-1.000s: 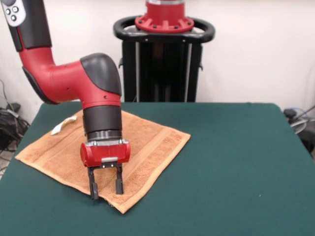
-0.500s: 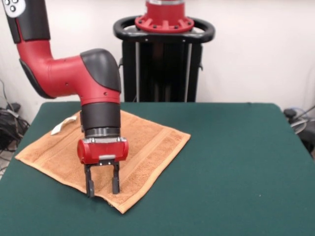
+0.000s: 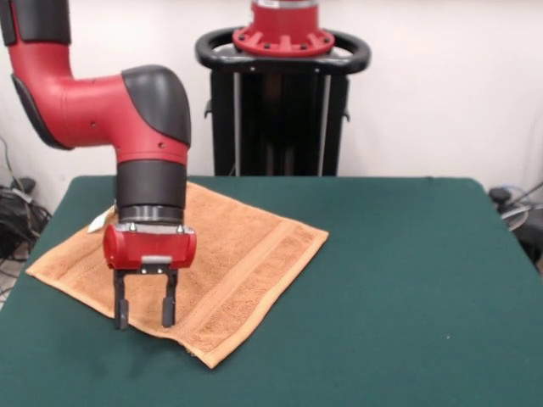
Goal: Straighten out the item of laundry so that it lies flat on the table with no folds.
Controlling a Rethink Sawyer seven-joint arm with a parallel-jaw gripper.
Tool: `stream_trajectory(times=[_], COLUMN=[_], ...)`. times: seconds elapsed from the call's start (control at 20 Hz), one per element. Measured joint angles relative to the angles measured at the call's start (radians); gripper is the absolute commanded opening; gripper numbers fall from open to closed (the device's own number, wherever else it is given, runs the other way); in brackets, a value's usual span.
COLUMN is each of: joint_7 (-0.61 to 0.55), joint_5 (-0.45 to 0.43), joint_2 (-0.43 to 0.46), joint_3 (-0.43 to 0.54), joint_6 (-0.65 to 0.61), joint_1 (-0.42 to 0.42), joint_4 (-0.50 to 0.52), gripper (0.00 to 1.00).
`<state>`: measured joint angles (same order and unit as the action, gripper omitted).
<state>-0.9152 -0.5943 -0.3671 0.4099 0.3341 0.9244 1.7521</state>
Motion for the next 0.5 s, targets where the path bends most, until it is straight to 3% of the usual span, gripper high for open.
stream_trajectory(times=[0.5], joint_7=[0.0], joint_5=[0.028], joint_2=[-0.049], joint_3=[-0.035], joint_6=[0.0], joint_1=[-0.012], joint_4=[0.02], gripper=[1.0])
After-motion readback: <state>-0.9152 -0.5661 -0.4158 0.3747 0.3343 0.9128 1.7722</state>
